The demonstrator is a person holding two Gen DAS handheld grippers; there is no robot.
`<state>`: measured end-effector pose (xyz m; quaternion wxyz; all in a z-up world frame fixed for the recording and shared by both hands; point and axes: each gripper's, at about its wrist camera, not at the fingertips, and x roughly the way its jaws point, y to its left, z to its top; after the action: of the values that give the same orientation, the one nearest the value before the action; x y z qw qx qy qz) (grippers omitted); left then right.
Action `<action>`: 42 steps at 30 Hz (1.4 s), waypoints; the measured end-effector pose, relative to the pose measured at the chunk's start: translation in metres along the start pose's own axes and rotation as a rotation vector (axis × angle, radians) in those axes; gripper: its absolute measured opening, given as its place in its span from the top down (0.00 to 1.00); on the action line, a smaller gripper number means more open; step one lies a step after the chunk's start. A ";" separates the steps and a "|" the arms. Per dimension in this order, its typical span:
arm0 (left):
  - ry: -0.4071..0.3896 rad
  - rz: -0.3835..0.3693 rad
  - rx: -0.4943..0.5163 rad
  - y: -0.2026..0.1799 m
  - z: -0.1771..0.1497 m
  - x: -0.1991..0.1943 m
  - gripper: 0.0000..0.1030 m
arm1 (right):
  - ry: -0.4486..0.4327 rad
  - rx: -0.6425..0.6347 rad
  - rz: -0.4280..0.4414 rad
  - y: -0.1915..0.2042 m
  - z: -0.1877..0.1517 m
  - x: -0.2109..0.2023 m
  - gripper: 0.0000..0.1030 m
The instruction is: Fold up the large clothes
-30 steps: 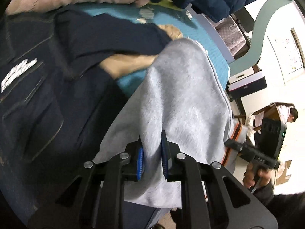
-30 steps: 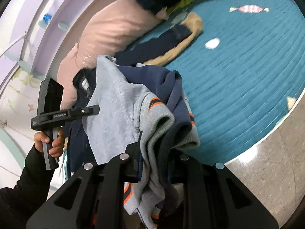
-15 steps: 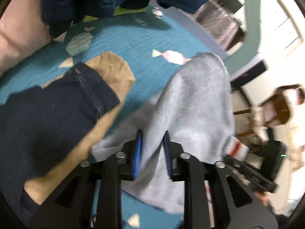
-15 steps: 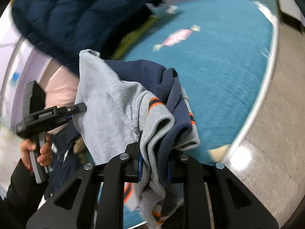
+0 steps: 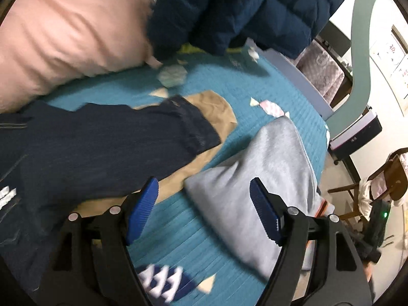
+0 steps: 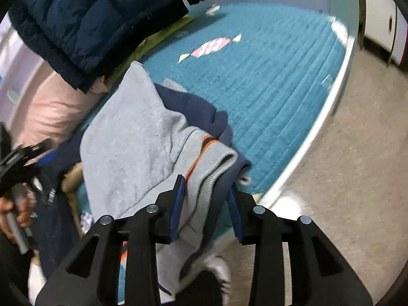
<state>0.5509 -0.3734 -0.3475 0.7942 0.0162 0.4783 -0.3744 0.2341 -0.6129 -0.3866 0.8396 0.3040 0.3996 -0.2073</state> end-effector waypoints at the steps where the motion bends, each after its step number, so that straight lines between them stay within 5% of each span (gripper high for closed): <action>1: -0.011 0.007 -0.002 0.003 -0.005 -0.009 0.24 | -0.016 -0.016 -0.023 0.003 0.000 -0.005 0.61; 3: -0.037 0.038 0.000 0.013 -0.020 -0.033 0.24 | -0.085 -0.076 -0.119 0.012 0.001 -0.021 0.52; 5: -0.051 0.052 -0.024 0.025 -0.035 -0.053 0.24 | -0.124 -0.132 -0.084 0.025 0.003 -0.036 0.52; 7: -0.056 0.060 -0.047 0.034 -0.048 -0.067 0.24 | -0.092 -0.178 0.015 0.040 0.003 -0.032 0.52; 10: -0.065 0.105 -0.075 0.050 -0.075 -0.090 0.24 | 0.003 -0.255 0.039 0.063 -0.003 -0.002 0.55; 13: -0.068 0.126 -0.125 0.063 -0.097 -0.110 0.21 | 0.149 -0.264 -0.038 0.061 -0.013 0.049 0.64; 16: -0.077 0.134 -0.190 0.078 -0.120 -0.134 0.21 | 0.149 -0.224 -0.034 0.049 -0.015 0.058 0.64; 20: -0.116 0.163 -0.227 0.090 -0.145 -0.172 0.18 | 0.139 -0.255 -0.132 0.064 -0.015 0.047 0.61; 25: -0.179 0.214 -0.255 0.093 -0.172 -0.225 0.14 | 0.087 -0.301 -0.061 0.118 -0.034 0.004 0.60; 36: -0.292 0.370 -0.247 0.073 -0.232 -0.339 0.11 | -0.027 -0.539 0.217 0.277 -0.117 -0.126 0.34; 42: -0.334 0.414 -0.251 0.055 -0.267 -0.390 0.10 | -0.053 -0.611 0.275 0.314 -0.161 -0.177 0.27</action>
<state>0.2825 -0.0055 -0.2095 0.9172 -0.0468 0.3702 -0.1396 0.2264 -0.2566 -0.2173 0.9222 0.0840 0.3763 0.0293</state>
